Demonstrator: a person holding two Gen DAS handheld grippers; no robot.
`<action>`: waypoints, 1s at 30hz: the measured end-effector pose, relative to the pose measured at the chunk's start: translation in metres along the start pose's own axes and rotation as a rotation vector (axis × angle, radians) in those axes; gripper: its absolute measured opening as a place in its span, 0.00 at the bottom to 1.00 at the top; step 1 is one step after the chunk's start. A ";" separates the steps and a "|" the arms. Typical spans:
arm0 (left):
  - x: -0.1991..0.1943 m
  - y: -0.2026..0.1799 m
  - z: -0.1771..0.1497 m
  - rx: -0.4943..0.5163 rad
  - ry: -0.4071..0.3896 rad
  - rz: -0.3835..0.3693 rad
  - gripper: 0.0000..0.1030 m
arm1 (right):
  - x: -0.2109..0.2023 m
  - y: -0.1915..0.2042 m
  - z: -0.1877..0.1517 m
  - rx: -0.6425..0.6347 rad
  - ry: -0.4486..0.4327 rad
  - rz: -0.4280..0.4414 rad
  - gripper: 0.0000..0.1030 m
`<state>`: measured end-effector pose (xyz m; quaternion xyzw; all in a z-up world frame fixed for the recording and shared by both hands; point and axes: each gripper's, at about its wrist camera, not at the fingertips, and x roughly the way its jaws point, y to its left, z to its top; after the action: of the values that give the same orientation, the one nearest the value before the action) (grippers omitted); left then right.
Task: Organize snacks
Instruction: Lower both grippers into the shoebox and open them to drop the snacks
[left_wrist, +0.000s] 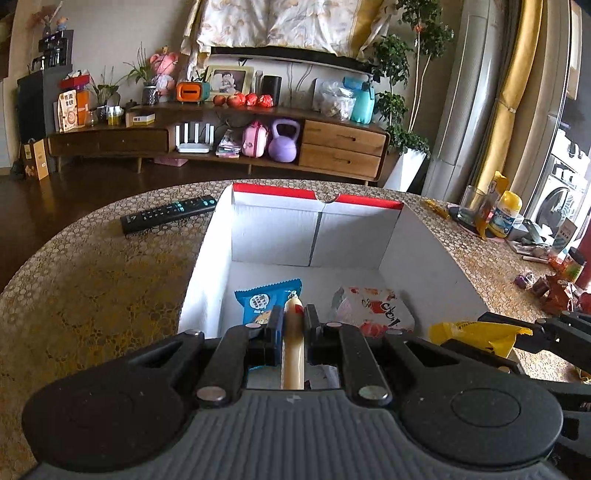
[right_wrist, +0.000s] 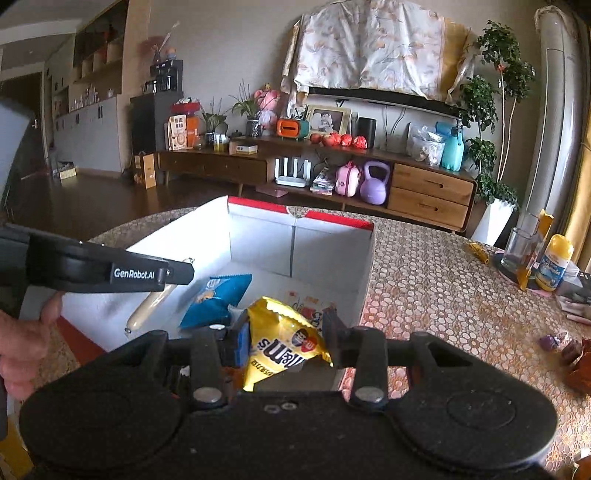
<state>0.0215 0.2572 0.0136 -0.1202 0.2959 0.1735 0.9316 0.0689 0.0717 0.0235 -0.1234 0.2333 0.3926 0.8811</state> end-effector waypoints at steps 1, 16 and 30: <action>0.001 0.000 0.000 0.002 0.002 -0.003 0.10 | 0.000 0.000 0.000 -0.001 0.002 -0.001 0.37; 0.010 -0.002 0.000 0.019 0.011 0.001 0.11 | 0.005 0.002 -0.002 -0.013 0.016 -0.010 0.41; -0.004 -0.012 0.002 0.023 -0.042 0.017 0.65 | -0.013 -0.005 -0.001 0.008 -0.029 -0.006 0.45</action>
<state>0.0240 0.2462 0.0184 -0.1032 0.2793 0.1805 0.9374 0.0645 0.0601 0.0298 -0.1147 0.2217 0.3907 0.8860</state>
